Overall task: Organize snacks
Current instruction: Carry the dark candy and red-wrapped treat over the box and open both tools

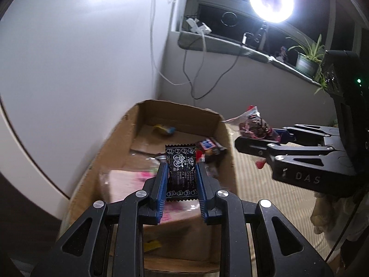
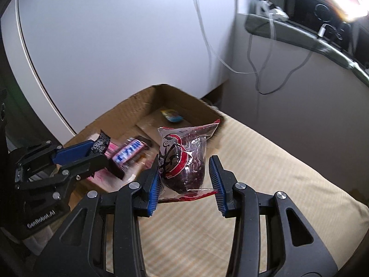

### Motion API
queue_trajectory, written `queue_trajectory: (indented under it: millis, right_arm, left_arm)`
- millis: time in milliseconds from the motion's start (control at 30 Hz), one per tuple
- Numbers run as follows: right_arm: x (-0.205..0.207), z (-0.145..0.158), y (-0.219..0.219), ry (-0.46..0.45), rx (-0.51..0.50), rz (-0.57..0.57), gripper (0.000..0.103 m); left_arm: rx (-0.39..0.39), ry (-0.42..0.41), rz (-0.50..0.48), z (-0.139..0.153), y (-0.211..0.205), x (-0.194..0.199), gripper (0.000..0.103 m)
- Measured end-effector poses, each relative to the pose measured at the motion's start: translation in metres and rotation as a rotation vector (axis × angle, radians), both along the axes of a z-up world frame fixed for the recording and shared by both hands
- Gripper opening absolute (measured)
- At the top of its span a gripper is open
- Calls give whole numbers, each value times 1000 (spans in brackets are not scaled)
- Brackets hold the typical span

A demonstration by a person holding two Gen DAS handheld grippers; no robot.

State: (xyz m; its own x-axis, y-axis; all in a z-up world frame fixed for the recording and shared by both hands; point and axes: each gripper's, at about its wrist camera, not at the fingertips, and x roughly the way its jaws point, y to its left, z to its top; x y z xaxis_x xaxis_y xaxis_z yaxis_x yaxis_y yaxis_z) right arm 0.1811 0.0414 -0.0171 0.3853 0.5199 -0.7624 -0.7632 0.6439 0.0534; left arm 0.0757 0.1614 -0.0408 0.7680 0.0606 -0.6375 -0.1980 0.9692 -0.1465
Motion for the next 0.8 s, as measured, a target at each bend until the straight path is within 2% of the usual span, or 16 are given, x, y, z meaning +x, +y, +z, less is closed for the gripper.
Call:
queue_trajectory:
  millis: [367,800]
  right_arm:
    - [0,-11,44,8,-23,52,42]
    - [5,-16,49,16,-31,57,46]
  left_arm:
    - [2,8,40,-3,20,0,23]
    - [6,20,55,-6,27,3,23]
